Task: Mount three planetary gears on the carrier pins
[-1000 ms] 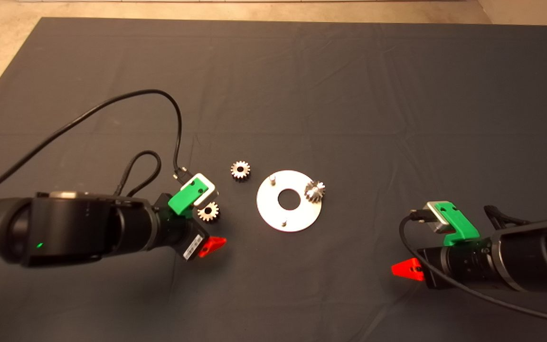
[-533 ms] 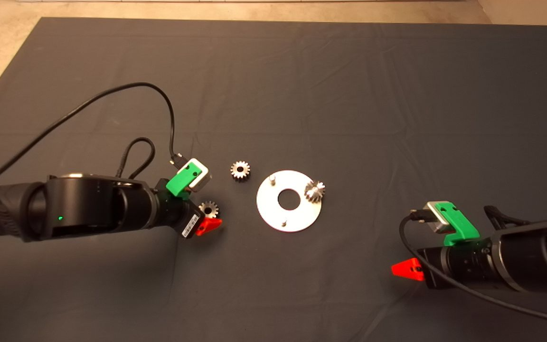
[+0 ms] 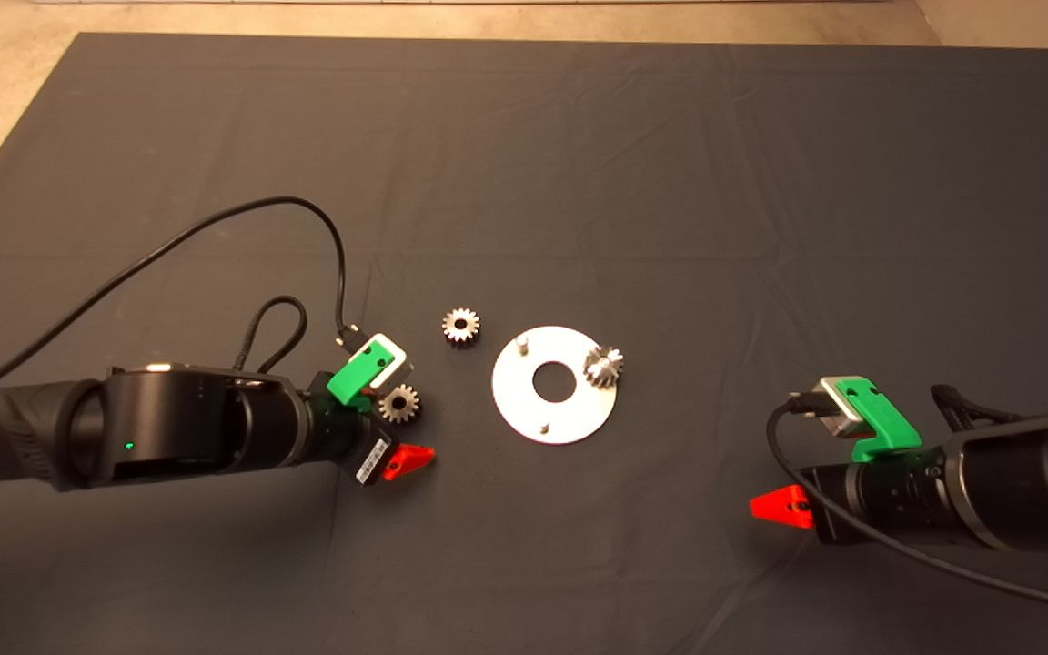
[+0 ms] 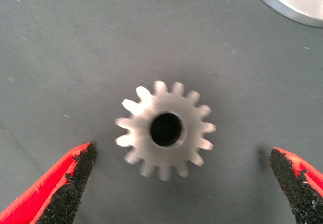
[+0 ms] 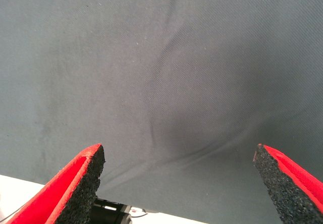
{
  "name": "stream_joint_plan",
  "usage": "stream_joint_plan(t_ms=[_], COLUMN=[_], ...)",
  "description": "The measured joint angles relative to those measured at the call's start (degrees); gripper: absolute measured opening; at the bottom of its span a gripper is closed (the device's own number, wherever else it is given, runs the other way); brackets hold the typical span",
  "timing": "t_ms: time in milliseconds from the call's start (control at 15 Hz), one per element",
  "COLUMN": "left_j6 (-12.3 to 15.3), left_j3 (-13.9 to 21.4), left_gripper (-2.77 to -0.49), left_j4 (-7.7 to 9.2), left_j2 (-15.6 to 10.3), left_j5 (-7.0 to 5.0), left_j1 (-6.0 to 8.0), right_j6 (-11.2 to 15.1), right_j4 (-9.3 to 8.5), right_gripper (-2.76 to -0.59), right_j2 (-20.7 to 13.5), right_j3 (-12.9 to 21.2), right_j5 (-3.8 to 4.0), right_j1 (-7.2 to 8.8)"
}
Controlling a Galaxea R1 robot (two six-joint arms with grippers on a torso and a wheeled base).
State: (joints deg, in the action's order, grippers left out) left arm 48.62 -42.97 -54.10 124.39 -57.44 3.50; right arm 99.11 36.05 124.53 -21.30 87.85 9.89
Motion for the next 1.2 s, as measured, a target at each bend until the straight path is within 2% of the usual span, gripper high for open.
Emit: stream_joint_plan(t_ms=[133,333,400,933,1067,1200], left_j6=[-0.02,-0.02,-0.05,-0.06,-0.06,-0.06], left_j3=[-0.05,-0.05,-0.05,-0.05,-0.05,-0.05], left_gripper=[-0.87,-0.88,-0.98,-1.32,-1.46,-1.47], left_j4=[-0.76,-1.05,-1.62,-2.63,-3.39,-4.24], left_j2=[0.02,-0.11,-0.27,-0.28,-0.28,-0.30], left_j5=[0.19,0.91,0.98,1.05,1.05,1.05], left_j1=[0.02,0.00,0.02,0.02,0.02,0.02], right_j6=[0.00,0.00,0.00,0.01,0.01,0.01], right_j4=[-0.06,-0.17,-0.22,-0.46,-0.48,-0.50], right_gripper=[-1.15,-1.15,-1.15,-1.15,-1.15,-1.15], right_j2=[0.00,0.06,0.05,0.04,0.04,0.04], right_j3=[0.00,0.02,0.02,0.02,0.02,0.02], right_j5=[0.02,-0.02,0.04,0.02,0.02,0.02], right_j1=[0.09,1.08,1.22,1.57,1.57,1.57])
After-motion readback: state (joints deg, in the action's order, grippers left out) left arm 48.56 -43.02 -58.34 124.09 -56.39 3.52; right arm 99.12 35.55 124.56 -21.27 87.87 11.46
